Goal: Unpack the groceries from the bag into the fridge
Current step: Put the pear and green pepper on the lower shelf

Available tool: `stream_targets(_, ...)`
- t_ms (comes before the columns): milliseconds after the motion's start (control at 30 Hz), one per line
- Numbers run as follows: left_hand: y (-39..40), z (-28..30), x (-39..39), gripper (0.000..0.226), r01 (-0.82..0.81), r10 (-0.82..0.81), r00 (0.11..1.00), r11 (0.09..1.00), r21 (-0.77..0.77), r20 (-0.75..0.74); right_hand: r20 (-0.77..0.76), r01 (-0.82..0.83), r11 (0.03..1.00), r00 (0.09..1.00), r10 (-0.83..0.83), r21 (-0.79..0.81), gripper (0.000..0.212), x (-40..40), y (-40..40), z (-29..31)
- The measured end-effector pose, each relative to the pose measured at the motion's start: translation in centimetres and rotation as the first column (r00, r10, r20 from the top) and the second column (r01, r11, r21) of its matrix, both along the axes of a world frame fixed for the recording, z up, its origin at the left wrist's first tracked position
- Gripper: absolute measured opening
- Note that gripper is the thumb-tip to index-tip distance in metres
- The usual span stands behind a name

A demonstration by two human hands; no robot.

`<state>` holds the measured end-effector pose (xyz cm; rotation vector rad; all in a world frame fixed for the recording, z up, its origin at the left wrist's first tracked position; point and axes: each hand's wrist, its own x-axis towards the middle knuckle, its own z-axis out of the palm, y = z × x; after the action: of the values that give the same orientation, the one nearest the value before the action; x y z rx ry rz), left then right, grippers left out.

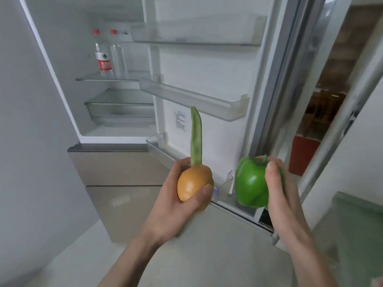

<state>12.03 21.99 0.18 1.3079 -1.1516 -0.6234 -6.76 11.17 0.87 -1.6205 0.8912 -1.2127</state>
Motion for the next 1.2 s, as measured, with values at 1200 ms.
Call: stream_targets(1200,-1.5,-0.3,35.9,0.063,-0.11,0.11,0.989,0.994,0.001,-0.098,0.054,-0.116,0.993,0.992,0.117,-0.015,0.044,38.2,-3.0,0.2)
